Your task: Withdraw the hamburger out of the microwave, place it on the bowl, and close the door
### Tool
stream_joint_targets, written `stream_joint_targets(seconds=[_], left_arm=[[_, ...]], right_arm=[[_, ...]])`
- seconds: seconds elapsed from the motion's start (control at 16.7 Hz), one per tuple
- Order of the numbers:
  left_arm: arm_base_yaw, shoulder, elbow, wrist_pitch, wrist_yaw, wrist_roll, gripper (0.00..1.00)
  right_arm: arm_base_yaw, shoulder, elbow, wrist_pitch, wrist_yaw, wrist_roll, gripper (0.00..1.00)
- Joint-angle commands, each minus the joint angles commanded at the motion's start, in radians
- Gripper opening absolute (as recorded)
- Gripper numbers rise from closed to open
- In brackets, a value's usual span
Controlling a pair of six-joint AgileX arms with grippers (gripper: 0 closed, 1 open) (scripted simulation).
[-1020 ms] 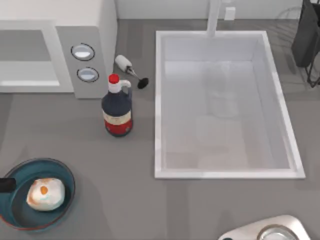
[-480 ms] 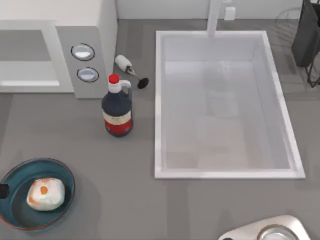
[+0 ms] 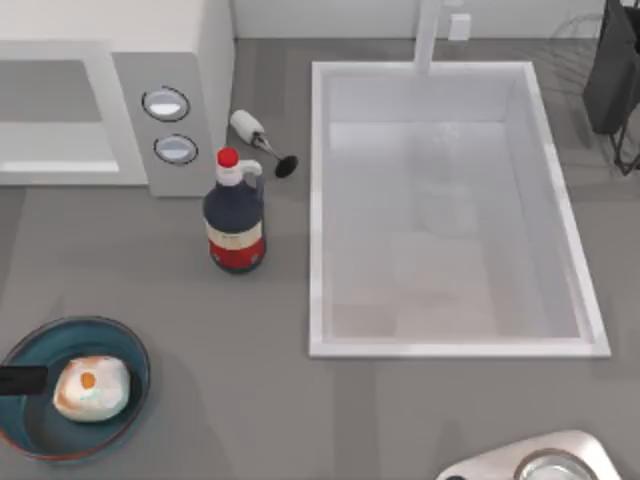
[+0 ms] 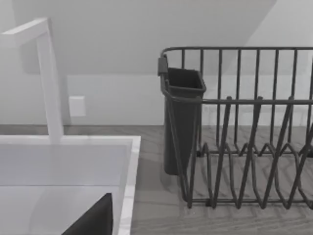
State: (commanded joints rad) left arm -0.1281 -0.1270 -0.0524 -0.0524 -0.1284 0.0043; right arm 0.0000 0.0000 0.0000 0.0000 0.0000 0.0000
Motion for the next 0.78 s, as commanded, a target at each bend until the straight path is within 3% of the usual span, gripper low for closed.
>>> stream_joint_targets(seconds=[0.18, 0.3, 0.6, 0.78], left_arm=[[-0.110, 0.026, 0.004, 0.020, -0.109, 0.002, 0.00], [-0.129, 0.035, 0.006, 0.026, -0.129, 0.003, 0.00], [-0.118, 0.049, 0.005, 0.042, -0.118, 0.002, 0.00], [-0.058, 0.145, -0.003, 0.147, -0.057, 0.002, 0.00]], right_arm=[[0.000, 0.000, 0.000, 0.000, 0.000, 0.000, 1.00], [0.000, 0.000, 0.000, 0.000, 0.000, 0.000, 1.00], [0.000, 0.000, 0.000, 0.000, 0.000, 0.000, 1.00], [0.000, 0.000, 0.000, 0.000, 0.000, 0.000, 1.00]])
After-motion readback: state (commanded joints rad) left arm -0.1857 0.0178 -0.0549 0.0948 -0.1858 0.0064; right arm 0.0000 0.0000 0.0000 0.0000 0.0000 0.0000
